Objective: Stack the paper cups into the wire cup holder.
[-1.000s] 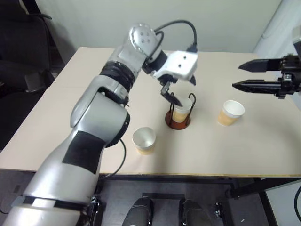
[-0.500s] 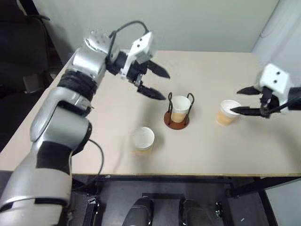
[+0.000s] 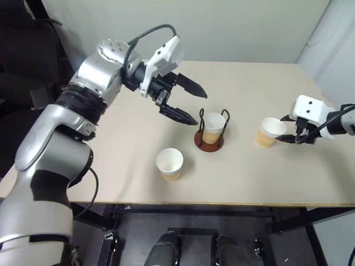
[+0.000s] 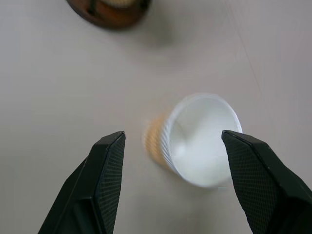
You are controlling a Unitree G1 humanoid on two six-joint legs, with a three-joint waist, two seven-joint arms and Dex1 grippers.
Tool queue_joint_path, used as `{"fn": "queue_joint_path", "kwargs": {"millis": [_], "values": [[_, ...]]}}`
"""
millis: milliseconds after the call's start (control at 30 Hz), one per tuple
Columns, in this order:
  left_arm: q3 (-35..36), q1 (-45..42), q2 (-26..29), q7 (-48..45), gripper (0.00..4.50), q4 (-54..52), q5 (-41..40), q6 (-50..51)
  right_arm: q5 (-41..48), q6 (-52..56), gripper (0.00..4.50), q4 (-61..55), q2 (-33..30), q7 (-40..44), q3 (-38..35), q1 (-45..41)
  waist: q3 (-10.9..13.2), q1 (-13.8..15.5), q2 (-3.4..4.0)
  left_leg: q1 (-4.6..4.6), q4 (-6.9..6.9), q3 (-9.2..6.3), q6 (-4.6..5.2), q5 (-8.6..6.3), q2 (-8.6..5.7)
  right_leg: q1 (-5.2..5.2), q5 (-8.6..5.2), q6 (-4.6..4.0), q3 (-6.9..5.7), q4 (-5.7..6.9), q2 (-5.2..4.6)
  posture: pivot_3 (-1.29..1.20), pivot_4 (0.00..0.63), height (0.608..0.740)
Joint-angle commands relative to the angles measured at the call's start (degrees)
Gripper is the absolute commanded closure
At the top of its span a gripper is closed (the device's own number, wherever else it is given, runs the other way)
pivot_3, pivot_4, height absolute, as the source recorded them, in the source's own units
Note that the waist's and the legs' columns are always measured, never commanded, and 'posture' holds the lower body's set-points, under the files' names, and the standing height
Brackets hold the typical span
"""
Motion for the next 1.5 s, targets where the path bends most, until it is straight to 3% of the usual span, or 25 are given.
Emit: {"fn": "queue_joint_path", "kwargs": {"millis": [33, 400, 533, 733, 1000, 1133, 1300, 1500], "values": [[0.7, -1.5, 0.7, -1.6, 0.01, -1.4, -1.0, -0.1, -4.6, -5.0, 1.32, 6.0, 2.1, -0.3, 1.3, -3.3, 0.0, -0.2, 0.00, 0.01, 0.00, -0.04, 0.00, 0.00, 0.01, 0.00, 0.01, -0.01, 0.00, -0.01, -0.01, 0.00, 0.150, 0.740], [2.6, 1.0, 2.4, -1.6, 0.01, -1.5, 0.5, -1.7, -12.6, -12.7, 1.32, 16.0, 8.8, 0.5, 4.5, -7.3, 0.0, -0.4, 0.02, 0.00, -0.11, -0.10, -0.08, -0.08, 0.02, -0.03, -0.06, -0.12, -0.05, -0.05, -0.01, 0.00, 0.150, 0.740], [3.2, 1.7, 3.5, -1.6, 0.00, -2.1, 0.2, -1.0, -13.6, -13.6, 2.23, 17.3, 9.3, 2.6, 4.7, -8.2, 0.0, -0.4, 0.04, -0.02, -0.17, -0.11, -0.09, -0.08, 0.01, -0.05, -0.08, -0.17, -0.05, -0.05, -0.04, 0.00, 0.150, 0.740], [2.5, 1.8, 5.6, -1.6, 0.00, 1.1, 1.8, -3.1, -13.2, -12.1, 4.44, 15.1, 8.5, 7.3, 4.0, -8.7, 0.0, -0.4, 0.04, -0.02, -0.26, -0.14, -0.16, -0.11, 0.01, -0.06, -0.13, -0.25, -0.06, -0.12, -0.03, 0.00, 0.150, 0.740], [4.3, 2.6, 6.9, -1.6, 0.00, 6.2, 3.2, -4.1, -6.6, 1.2, 4.48, -2.6, 4.9, 15.3, -0.2, -7.0, 0.0, -0.5, 0.04, -0.03, -0.65, -0.15, -0.38, -0.06, 0.01, -0.17, -0.24, -0.42, -0.09, -0.22, -0.02, 0.00, 0.150, 0.740], [4.7, 3.3, 7.4, -1.6, 0.00, 8.4, 4.3, -4.7, -3.1, 10.1, 4.48, -11.9, 4.0, 16.7, -1.9, -9.6, 0.0, -0.5, 0.04, -0.01, -0.98, -0.14, -0.98, 0.30, 0.03, -0.28, -0.35, -0.57, -0.13, -0.28, 0.00, 0.00, 0.150, 0.740], [4.8, 4.3, 7.8, -1.6, 0.00, 9.3, 4.7, -5.2, 0.3, 18.3, 4.48, -17.9, 6.4, 14.9, -2.4, -17.6, 0.0, -0.6, 0.02, -0.09, -1.09, -0.16, -1.09, 0.33, 0.05, -0.49, -0.43, -0.63, -0.10, -0.15, 0.00, 0.00, 0.150, 0.740], [4.6, 5.2, 7.5, -1.6, 0.00, 10.2, 5.0, -5.6, 1.0, 21.6, 4.48, -16.9, 12.8, 11.5, 0.0, -29.5, 0.0, -0.6, -0.09, -0.13, -1.21, -0.31, -0.94, 0.23, 0.05, -0.69, -0.54, -0.84, -0.19, 0.03, 0.05, 0.00, 0.150, 0.740]]}}
